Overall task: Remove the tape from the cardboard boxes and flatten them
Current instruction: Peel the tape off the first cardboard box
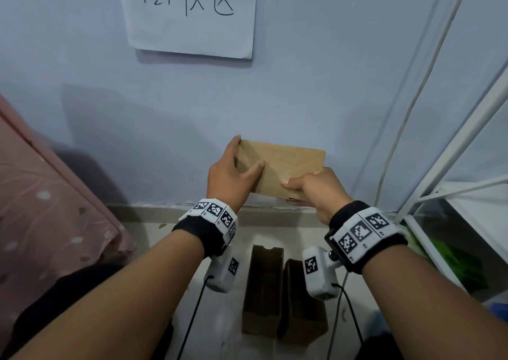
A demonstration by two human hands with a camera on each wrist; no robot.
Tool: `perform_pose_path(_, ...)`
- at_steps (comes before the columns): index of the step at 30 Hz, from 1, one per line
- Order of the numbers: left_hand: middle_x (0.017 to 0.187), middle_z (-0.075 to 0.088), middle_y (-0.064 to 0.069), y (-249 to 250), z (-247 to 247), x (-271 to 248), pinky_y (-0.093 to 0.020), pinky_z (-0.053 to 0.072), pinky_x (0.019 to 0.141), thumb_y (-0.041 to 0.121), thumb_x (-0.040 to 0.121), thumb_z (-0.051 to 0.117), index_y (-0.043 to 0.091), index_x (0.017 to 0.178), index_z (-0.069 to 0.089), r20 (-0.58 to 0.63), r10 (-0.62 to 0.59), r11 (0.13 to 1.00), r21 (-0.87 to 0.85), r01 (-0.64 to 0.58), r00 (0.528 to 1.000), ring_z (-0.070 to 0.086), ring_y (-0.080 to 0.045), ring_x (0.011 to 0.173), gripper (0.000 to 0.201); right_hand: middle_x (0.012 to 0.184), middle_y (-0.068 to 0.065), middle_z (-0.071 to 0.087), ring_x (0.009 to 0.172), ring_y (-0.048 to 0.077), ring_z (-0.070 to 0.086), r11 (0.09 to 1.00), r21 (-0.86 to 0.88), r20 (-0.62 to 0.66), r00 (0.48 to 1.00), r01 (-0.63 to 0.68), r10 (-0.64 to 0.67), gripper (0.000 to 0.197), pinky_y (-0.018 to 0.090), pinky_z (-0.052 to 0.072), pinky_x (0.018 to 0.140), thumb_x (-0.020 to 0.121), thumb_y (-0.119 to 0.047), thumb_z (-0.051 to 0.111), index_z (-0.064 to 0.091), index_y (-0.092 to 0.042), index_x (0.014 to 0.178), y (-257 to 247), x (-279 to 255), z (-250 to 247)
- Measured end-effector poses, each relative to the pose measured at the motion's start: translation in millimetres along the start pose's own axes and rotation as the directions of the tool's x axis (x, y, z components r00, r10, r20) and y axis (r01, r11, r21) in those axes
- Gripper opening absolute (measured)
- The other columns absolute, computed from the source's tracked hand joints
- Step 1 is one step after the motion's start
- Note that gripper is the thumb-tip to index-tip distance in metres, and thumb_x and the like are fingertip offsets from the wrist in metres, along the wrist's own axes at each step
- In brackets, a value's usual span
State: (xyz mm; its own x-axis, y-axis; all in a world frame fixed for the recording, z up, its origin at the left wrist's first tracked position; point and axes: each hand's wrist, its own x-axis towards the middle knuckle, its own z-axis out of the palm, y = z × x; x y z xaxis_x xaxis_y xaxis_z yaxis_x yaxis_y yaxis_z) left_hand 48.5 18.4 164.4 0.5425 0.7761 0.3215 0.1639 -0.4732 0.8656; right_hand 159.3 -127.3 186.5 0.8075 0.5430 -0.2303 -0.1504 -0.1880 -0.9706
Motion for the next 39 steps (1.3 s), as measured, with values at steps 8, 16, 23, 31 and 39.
perform_pose_path(8,0.118,0.059,0.007,0.9,-7.1,7.1,-0.026,0.047,0.099,0.035,0.084,0.077,0.035,0.151,0.043,0.006,-0.013,0.999,-0.033,0.013,1.0,0.057,-0.012,0.105,0.075,0.106,0.015,0.074,0.094,0.03,0.074,0.997,0.068,-0.051,0.998,0.03,-0.027,0.025,0.034,0.064,0.063,0.082,0.005,0.08,0.067,0.001,0.104,0.4,-1.8,13.6)
perform_pose_path(16,0.109,0.065,-0.003,4.6,-12.0,3.8,-0.04,0.052,0.095,0.037,0.082,0.07,0.031,0.148,0.039,-0.004,-0.02,0.995,0.102,0.02,1.0,0.062,-0.029,0.103,0.073,0.108,0.016,0.074,0.094,0.029,0.075,0.997,0.071,-0.055,0.998,0.034,-0.03,0.031,0.036,0.064,0.064,0.083,0.003,0.079,0.067,0.004,0.111,3.2,-5.0,21.7)
perform_pose_path(23,0.101,0.063,-0.002,8.4,-18.6,-2.2,-0.041,0.052,0.091,0.034,0.089,0.061,0.026,0.152,0.036,-0.014,0.028,0.99,0.137,-0.026,1.0,0.061,-0.03,0.097,0.068,0.109,0.018,0.075,0.093,0.03,0.075,0.994,0.104,-0.069,0.997,0.041,-0.034,0.037,0.037,0.065,0.067,0.082,0.003,0.079,0.065,0.01,0.115,0.3,-9.3,24.1)
perform_pose_path(31,0.138,0.062,-0.002,0.0,-14.7,2.9,-0.043,0.051,0.105,0.037,0.08,0.082,0.038,0.145,0.047,-0.021,-0.043,0.991,-0.128,0.04,0.999,0.06,-0.019,0.125,0.074,0.11,0.017,0.073,0.095,0.031,0.073,0.994,0.11,-0.086,0.996,0.019,-0.009,0.033,0.037,0.065,0.065,0.083,0.003,0.079,0.065,0.006,0.112,-3.0,-13.3,22.6)
perform_pose_path(39,0.146,0.056,-0.003,-1.1,-8.3,6.6,-0.031,0.044,0.111,0.017,0.091,0.073,0.033,0.151,0.045,0.051,-0.045,0.982,-0.181,0.054,0.998,0.054,-0.019,0.132,0.068,0.112,0.021,0.072,0.098,0.029,0.074,0.995,0.094,-0.129,0.991,-0.024,0.036,0.029,0.042,0.066,0.07,0.083,0.004,0.078,0.063,0.007,0.108,-3.7,-8.0,13.6)
